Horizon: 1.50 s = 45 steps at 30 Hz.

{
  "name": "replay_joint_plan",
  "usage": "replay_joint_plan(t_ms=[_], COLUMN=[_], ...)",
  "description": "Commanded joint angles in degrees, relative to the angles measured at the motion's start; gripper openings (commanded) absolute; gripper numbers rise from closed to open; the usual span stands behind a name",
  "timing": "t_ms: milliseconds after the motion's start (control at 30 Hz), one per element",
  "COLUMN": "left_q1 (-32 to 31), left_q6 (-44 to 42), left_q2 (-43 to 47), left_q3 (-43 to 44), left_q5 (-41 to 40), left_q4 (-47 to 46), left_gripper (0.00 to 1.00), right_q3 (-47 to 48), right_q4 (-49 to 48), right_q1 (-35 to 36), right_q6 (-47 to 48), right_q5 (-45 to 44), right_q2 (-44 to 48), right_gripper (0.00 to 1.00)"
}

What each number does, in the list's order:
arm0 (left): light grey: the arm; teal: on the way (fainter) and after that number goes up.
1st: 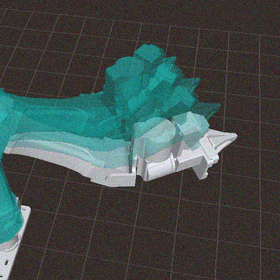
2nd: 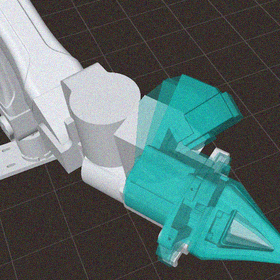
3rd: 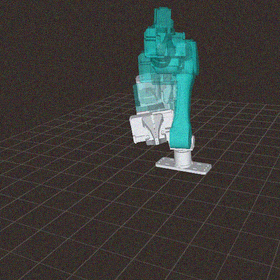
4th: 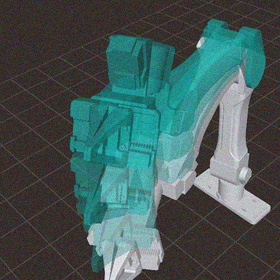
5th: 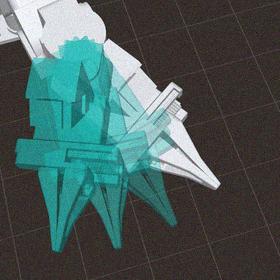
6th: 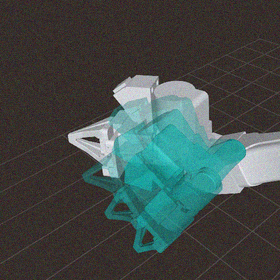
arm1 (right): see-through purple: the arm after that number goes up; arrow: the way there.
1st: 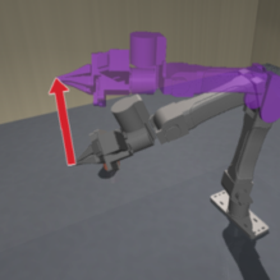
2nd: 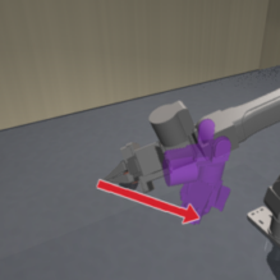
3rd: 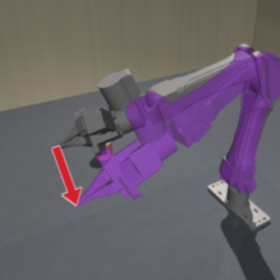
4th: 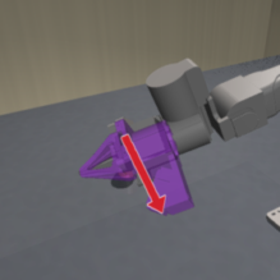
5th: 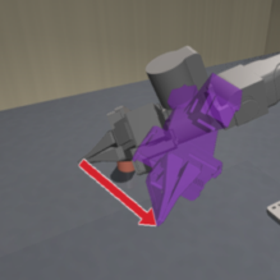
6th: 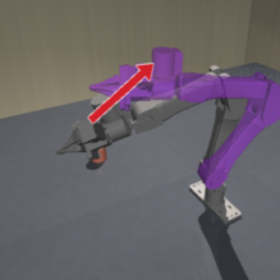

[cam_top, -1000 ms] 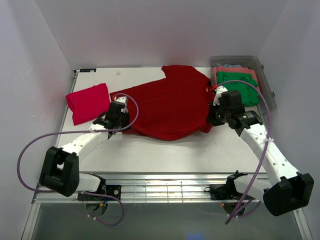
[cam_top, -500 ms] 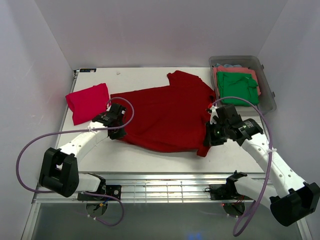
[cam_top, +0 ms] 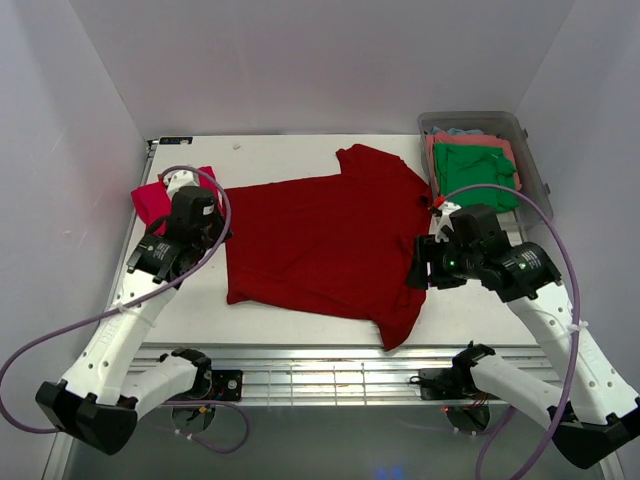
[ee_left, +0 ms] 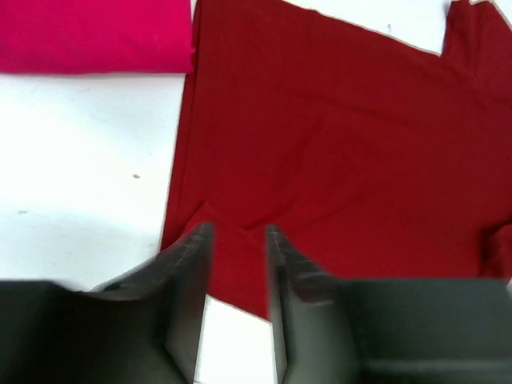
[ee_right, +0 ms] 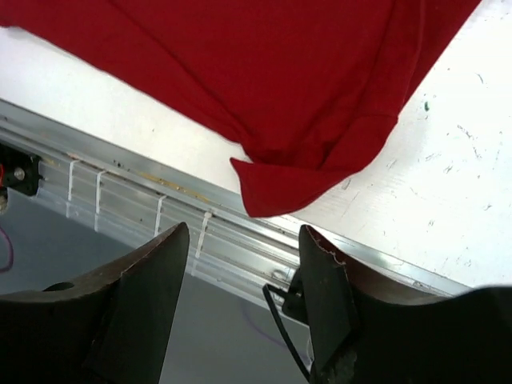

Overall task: Fold and stack the t-shirts
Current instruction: Flatten the tshirt out

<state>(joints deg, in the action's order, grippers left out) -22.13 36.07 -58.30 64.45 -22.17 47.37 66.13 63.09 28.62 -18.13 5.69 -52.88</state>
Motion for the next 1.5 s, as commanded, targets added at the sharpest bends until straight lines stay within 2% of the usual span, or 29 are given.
replay_joint_plan(t_ms=[0,100,133,200,267,500,600,800,1133,1300,1333,1400,1467], left_q1=[-0.11,-0.11,-0.11,-0.19,-0.11,0.07,0.16,1.56,8.24,11.58,12.54,13.25,13.43], left_q6=[-2.76,-4.16,-4.52,-5.74,-6.37,-8.13,-6.99,-6.28,-7.68,-8.83,-9.35,-9.71,-9.88], left_q2=[-9.33,-16.29,-20.23,-23.42,-27.71,-38.89,-42.23,-46.71,-51.47,-52.09,-52.26,-52.44,-51.91], left_q3=[-2.21,-3.09,-3.18,-3.19,-1.70,4.02,3.76,1.65,3.66,6.04,6.22,6.66,6.31], left_q5=[0.72,3.45,4.24,5.30,5.91,7.75,8.29,8.64,13.30,14.00,14.35,14.88,15.93], left_q4=[-4.91,-9.64,-10.71,-14.48,-16.25,-15.47,-14.33,-13.80,-13.89,-13.62,-13.54,-13.19,-13.36], left_gripper=[0.30,0.17,0.07,0.00,0.00,0.00,0.00,0.00,0.00,0.00,0.00,0.00,0.00], right_q3=[-6.25,-11.44,-12.59,-14.35,-15.50,-14.10,-14.97,-19.45,-27.37,-21.50,-18.09,-16.74,-16.21], right_q4=[-10.42,-20.26,-22.64,-28.36,-30.74,-33.91,-32.33,-22.50,-6.16,10.43,12.04,11.97,10.13], right_q1=[0.21,0.29,0.21,0.21,0.29,0.38,0.38,0.65,1.08,1.35,1.35,1.35,1.44], right_q6=[-1.29,-1.29,-1.12,-0.59,0.37,4.07,3.28,-0.23,-7.27,-10.43,-10.26,-10.34,-10.70], right_q5=[-2.18,-1.39,-0.52,0.63,1.42,4.40,5.12,1.09,0.54,-2.34,-2.27,1.57,1.87], right_q2=[-1.78,-4.94,-6.86,-8.89,-11.96,-19.88,-22.26,-22.09,-4.54,5.05,5.51,6.56,6.39], right_gripper=[0.62,0.53,0.45,0.38,0.31,0.26,0.24,0.22,0.20,0.19,0.19,0.20,0.20])
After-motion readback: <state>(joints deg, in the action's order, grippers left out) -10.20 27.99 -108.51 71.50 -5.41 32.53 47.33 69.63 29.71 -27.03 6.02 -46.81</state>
